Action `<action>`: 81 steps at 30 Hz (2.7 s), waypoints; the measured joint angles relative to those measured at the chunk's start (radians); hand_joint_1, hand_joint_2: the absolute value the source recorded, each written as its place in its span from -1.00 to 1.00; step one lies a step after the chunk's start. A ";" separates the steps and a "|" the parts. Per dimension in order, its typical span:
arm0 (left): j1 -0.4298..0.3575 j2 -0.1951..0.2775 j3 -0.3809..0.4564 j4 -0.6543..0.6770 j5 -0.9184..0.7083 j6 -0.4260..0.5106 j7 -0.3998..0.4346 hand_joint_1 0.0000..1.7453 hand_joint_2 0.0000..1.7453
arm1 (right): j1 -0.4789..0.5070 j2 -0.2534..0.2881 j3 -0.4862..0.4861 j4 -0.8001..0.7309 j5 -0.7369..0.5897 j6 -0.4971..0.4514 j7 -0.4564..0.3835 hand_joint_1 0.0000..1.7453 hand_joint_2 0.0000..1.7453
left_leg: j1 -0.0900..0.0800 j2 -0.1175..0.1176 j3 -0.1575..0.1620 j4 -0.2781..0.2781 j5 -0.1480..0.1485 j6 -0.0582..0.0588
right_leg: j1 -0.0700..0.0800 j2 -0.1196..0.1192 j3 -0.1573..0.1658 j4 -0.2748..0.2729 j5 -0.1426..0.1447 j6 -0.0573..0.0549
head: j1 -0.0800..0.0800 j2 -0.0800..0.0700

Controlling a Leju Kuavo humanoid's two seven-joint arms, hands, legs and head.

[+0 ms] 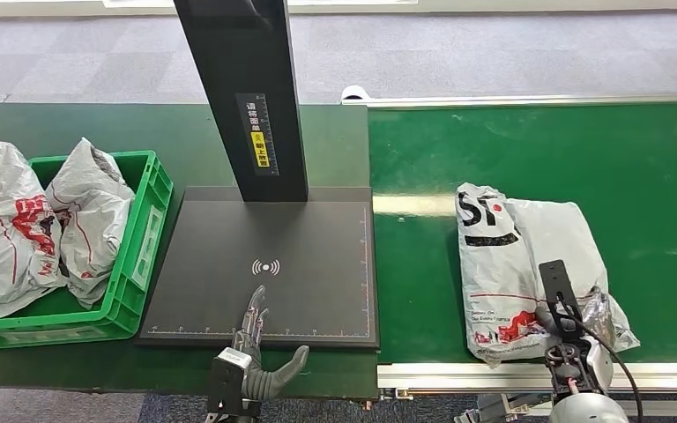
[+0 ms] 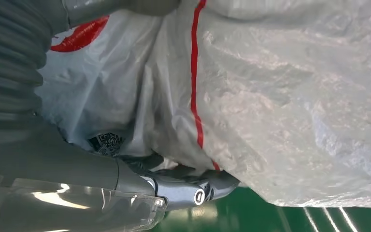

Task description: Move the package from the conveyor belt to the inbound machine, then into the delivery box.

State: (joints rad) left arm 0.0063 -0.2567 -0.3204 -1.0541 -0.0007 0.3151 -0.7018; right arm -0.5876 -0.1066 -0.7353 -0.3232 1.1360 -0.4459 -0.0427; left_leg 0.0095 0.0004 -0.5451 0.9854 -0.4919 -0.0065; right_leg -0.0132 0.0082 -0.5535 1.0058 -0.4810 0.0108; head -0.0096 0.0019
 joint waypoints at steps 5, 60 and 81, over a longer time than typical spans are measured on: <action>0.000 0.000 0.000 0.000 0.000 0.000 0.000 -1.00 1.00 | 0.000 0.001 -0.007 0.002 -0.020 -0.004 -0.075 1.00 1.00 | 0.000 0.000 0.000 0.000 0.000 0.000 | 0.000 0.000 0.000 0.000 0.000 0.000 | 0.000 0.000; -0.048 0.119 0.279 -0.308 -0.262 -0.086 0.001 -1.00 1.00 | 0.121 0.451 1.009 -0.378 -0.774 0.321 -0.537 -1.00 1.00 | 0.001 0.000 -0.008 -0.001 0.002 -0.001 | 0.001 -0.001 -0.007 0.001 0.000 -0.002 | 0.002 0.000; -0.190 0.146 0.458 -0.408 -0.401 -0.073 0.083 -1.00 1.00 | 0.231 0.419 0.926 -0.403 -0.776 0.342 -0.558 -1.00 1.00 | 0.001 0.000 -0.009 -0.001 0.002 -0.001 | 0.001 -0.001 -0.009 0.002 0.000 -0.002 | 0.001 0.000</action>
State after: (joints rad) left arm -0.1841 -0.1104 0.1377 -1.4625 -0.4018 0.2426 -0.6187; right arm -0.3567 0.3123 0.1908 -0.7262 0.3598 -0.1042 -0.6004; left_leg 0.0103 0.0003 -0.5536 0.9846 -0.4898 -0.0079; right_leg -0.0119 0.0074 -0.5620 1.0074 -0.4814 0.0090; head -0.0082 0.0022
